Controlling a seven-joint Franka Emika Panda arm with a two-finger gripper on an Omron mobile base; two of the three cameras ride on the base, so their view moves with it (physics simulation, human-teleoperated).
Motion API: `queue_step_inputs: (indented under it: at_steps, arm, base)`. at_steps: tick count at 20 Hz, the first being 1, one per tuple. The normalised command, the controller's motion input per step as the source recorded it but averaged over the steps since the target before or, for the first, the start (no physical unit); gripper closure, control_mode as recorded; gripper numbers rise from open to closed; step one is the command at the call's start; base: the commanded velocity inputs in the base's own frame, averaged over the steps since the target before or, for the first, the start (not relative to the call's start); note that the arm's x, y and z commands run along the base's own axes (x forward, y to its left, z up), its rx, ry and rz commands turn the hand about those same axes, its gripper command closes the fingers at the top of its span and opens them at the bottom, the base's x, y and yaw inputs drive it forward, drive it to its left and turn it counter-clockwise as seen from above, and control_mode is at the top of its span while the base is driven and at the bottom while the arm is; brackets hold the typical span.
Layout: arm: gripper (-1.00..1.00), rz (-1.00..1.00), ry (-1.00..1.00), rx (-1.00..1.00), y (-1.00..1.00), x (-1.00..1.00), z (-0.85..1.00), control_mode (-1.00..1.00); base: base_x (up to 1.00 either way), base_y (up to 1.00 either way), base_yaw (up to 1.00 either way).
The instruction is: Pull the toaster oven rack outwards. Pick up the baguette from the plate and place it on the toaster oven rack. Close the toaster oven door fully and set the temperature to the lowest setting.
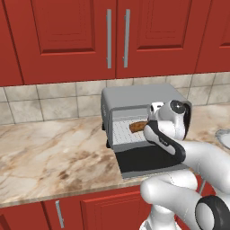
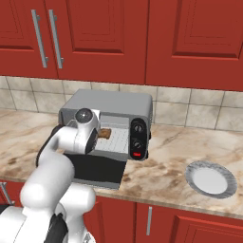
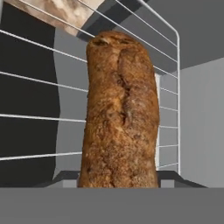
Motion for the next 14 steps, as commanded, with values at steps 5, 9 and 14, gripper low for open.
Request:
queue_step_inputs:
  at_steps: [5,9,14]
  arm:
    - [-1.0,-0.01,0.0,0.0,0.0,0.14,-0.18,-1.0]
    - [-1.0,0.0,0.0,0.0,0.0,0.07,-0.09,-1.0]
    - [-1.0,0.0,-0.06,0.02,0.0,0.0,0.0,-1.0]
  base:
    - [0.0,0.0,0.0]
    - [0.0,0.0,0.0]
    - [0.0,0.0,0.0]
